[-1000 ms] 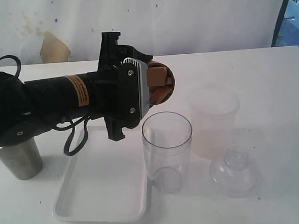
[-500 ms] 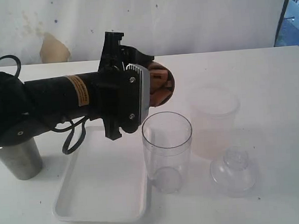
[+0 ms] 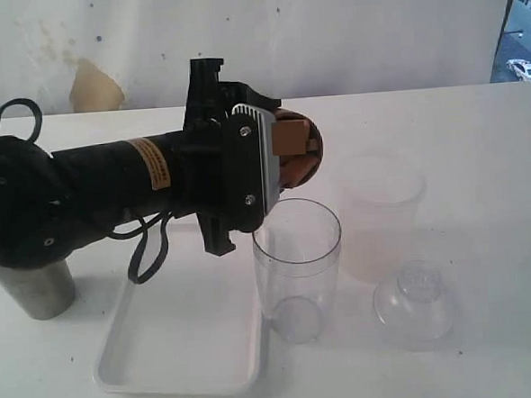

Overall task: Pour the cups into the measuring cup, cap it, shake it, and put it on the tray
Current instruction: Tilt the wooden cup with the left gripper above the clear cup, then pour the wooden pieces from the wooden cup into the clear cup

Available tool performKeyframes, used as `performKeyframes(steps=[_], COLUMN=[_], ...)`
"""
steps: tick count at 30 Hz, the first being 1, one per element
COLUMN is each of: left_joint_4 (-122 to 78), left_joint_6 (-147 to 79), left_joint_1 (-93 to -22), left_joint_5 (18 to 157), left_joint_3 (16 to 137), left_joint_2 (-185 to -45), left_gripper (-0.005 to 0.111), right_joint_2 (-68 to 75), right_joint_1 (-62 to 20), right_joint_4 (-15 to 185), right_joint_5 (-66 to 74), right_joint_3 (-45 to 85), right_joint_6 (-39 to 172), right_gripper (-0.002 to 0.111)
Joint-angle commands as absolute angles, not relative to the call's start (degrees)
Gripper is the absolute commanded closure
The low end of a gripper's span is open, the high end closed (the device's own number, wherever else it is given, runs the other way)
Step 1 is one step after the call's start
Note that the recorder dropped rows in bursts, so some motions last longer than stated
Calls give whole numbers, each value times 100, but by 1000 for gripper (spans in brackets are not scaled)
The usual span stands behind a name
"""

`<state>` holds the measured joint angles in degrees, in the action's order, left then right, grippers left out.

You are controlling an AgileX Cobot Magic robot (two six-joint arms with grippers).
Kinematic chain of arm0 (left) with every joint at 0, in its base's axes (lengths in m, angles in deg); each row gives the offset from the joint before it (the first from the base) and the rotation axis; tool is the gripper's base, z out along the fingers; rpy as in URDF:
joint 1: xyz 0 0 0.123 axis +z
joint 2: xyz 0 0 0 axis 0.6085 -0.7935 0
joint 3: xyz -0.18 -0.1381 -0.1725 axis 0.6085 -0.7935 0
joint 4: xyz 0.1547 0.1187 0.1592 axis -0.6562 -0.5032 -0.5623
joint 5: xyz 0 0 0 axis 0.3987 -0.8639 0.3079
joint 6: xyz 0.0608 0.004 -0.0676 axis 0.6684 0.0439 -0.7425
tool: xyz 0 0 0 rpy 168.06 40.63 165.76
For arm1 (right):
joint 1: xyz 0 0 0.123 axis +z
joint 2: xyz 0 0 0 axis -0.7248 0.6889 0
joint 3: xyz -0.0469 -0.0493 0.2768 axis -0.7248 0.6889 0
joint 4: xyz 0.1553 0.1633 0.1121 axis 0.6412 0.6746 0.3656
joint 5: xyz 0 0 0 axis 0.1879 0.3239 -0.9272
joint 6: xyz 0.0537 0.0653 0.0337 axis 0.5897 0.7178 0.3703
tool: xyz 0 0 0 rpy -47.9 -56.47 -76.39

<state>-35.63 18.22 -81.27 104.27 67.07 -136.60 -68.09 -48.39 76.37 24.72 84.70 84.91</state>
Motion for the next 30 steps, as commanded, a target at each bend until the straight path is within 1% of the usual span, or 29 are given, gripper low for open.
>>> performKeyframes(steps=[1, 11, 20, 30], left_joint_4=[-3427, -3427, -3427, -3427], left_joint_6=[1941, 2637, 3874, 3908], left_joint_1=[-8163, -8163, -8163, -8163], left_joint_5=[10588, 10597, 10625, 10635], left_joint_3=[6722, 6722, 6722, 6722], left_joint_2=[-13597, -13597, -13597, -13597], left_gripper=[107, 107, 107, 107], right_joint_2=[-6840, -6840, -6840, -6840], right_joint_1=[-4819, -4819, -4819, -4819], right_joint_4=[7638, 7638, 7638, 7638], right_joint_5=[2399, 2399, 2399, 2399], right_joint_3=[8485, 8485, 8485, 8485], right_joint_6=[8515, 8515, 8515, 8515], right_gripper=[108, 108, 108, 108])
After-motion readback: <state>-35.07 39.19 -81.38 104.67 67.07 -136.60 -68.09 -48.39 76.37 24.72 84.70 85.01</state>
